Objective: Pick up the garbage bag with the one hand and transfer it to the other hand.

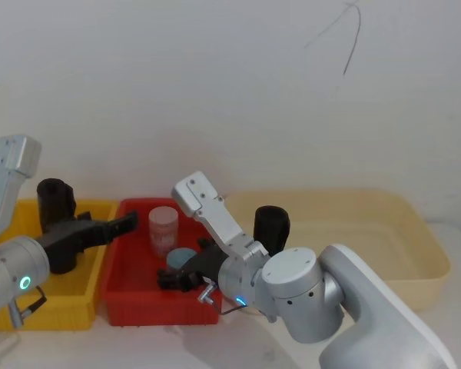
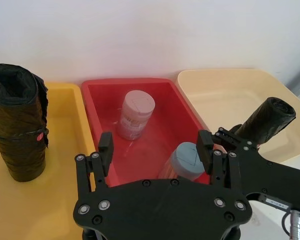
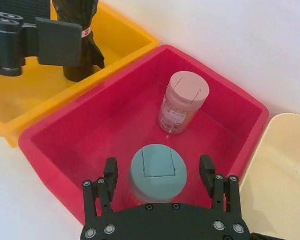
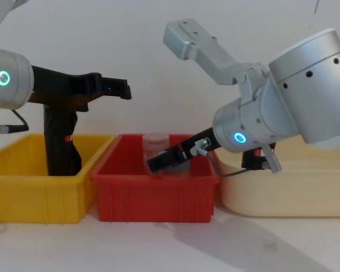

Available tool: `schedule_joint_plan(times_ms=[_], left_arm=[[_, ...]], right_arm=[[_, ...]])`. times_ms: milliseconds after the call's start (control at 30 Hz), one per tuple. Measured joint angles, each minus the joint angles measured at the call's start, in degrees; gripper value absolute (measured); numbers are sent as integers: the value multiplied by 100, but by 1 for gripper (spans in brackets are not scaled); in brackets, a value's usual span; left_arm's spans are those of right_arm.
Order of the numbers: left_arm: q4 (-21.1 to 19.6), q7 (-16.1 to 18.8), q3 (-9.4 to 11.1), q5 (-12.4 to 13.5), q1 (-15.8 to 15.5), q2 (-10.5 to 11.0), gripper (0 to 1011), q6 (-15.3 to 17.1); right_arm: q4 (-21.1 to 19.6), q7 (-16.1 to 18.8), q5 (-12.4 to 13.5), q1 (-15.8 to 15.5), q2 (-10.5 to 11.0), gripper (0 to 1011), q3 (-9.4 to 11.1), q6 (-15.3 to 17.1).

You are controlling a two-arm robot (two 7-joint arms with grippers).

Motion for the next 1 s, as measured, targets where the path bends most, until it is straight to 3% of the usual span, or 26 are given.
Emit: schedule_joint_plan(times_ms=[633,833,933,1000], left_arm=[[0,0,0,0,0,0,1000,0],[0,0,0,0,0,0,1000,0],[0,0,0,0,0,0,1000,0],[0,0,0,0,0,0,1000,0]], right_arm=[[223,-25,-138,59,-47,987,30,-218],[219,20,-144,30,-32,872,47,-283],[202,61,-150,15,-21,745,52,-319],[197,75,-153,10,-17,712,54,-326]])
